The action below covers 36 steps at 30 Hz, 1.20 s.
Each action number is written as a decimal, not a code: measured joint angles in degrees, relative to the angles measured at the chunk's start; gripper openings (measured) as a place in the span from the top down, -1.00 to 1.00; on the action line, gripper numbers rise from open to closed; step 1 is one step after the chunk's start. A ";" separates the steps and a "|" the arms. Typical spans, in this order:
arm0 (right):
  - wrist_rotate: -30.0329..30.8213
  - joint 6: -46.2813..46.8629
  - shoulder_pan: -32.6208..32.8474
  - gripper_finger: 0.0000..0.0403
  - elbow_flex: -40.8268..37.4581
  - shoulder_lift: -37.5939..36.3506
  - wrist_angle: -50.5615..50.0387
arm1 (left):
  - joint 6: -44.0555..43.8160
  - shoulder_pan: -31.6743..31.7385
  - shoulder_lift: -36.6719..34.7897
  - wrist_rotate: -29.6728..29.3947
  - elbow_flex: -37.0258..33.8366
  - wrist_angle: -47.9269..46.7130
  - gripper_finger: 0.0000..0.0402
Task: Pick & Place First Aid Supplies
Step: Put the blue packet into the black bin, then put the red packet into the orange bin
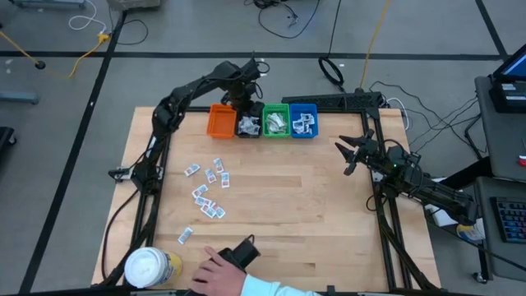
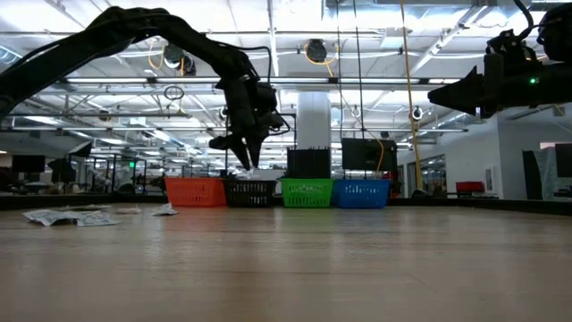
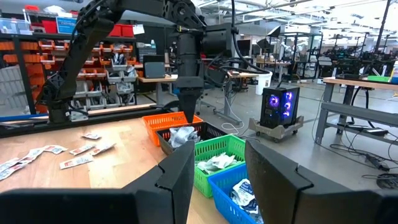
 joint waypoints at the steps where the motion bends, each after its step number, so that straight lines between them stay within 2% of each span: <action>1: -0.02 0.02 0.00 0.31 0.00 -0.02 0.00 | -0.11 0.00 0.00 0.03 0.00 0.01 0.47; 7: -0.01 0.01 0.00 0.31 0.01 -0.01 0.00 | 0.04 0.00 -0.04 0.00 3.21 -1.80 0.09; 11: 0.00 0.02 0.00 0.31 0.02 -0.02 0.00 | -0.25 0.02 -0.03 -0.34 6.30 -2.02 -0.05; 15: 0.00 0.01 -0.01 0.31 0.01 -0.02 0.00 | -0.42 -0.56 -0.07 -0.52 7.71 -4.47 -0.09; 20: 0.00 0.02 -0.02 0.31 0.01 -0.02 0.00 | -2.98 -1.83 -0.07 -0.67 6.91 -11.56 -0.05; 23: -0.01 0.01 -0.01 0.31 0.00 -0.01 0.00 | -3.03 -3.21 -0.26 -3.17 6.80 -14.84 -0.02; 27: -0.02 0.02 -0.02 0.31 0.02 -0.02 0.00 | -4.28 -6.39 -3.67 -3.55 1.62 -14.19 -0.02; 36: 0.00 0.00 0.00 0.31 0.02 -0.02 0.02 | -13.90 -16.36 -17.39 -3.37 -22.59 -0.04 -0.10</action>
